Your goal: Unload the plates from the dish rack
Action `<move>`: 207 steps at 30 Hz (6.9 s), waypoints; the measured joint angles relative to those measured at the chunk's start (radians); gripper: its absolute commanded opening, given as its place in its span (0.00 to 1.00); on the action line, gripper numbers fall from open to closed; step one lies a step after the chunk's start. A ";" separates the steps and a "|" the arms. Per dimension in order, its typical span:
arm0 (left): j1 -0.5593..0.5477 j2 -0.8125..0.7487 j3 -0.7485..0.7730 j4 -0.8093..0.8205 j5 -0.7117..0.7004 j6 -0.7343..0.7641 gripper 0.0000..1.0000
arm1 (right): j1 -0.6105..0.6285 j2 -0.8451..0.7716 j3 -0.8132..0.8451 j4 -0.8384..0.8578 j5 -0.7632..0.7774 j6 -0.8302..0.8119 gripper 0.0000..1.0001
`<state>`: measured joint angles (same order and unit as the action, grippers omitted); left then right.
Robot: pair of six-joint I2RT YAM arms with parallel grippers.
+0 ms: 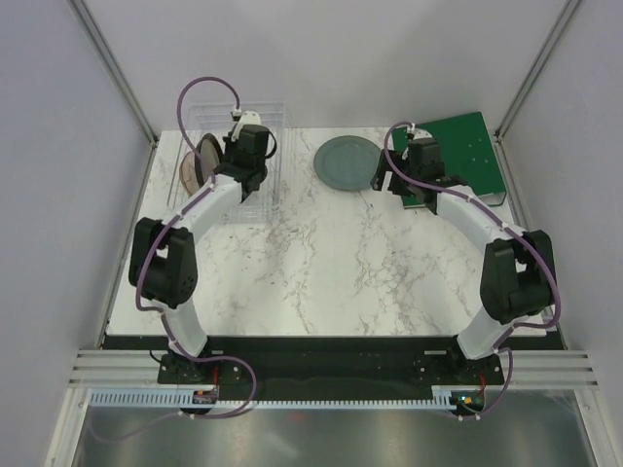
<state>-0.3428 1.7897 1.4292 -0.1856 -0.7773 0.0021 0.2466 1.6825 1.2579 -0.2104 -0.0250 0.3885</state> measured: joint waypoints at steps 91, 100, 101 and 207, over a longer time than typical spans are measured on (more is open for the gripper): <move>-0.120 -0.678 -0.359 -0.096 0.606 -0.582 1.00 | -0.026 -0.101 -0.203 0.448 -0.601 0.283 0.00; -0.111 -0.681 -0.297 -0.084 0.354 -0.372 1.00 | -0.177 0.176 0.175 0.336 -0.488 0.244 0.00; -0.109 -0.666 -0.285 -0.069 0.320 -0.335 1.00 | -0.179 0.231 0.224 0.326 -0.476 0.245 0.00; 0.144 0.063 0.067 0.026 -0.169 0.212 0.02 | -0.008 0.099 0.256 -0.185 0.103 -0.149 0.86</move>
<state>-0.1989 1.8523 1.4960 -0.1596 -0.9459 0.2146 0.2382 1.7817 1.5139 -0.3954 0.0776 0.2398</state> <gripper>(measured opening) 0.103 0.860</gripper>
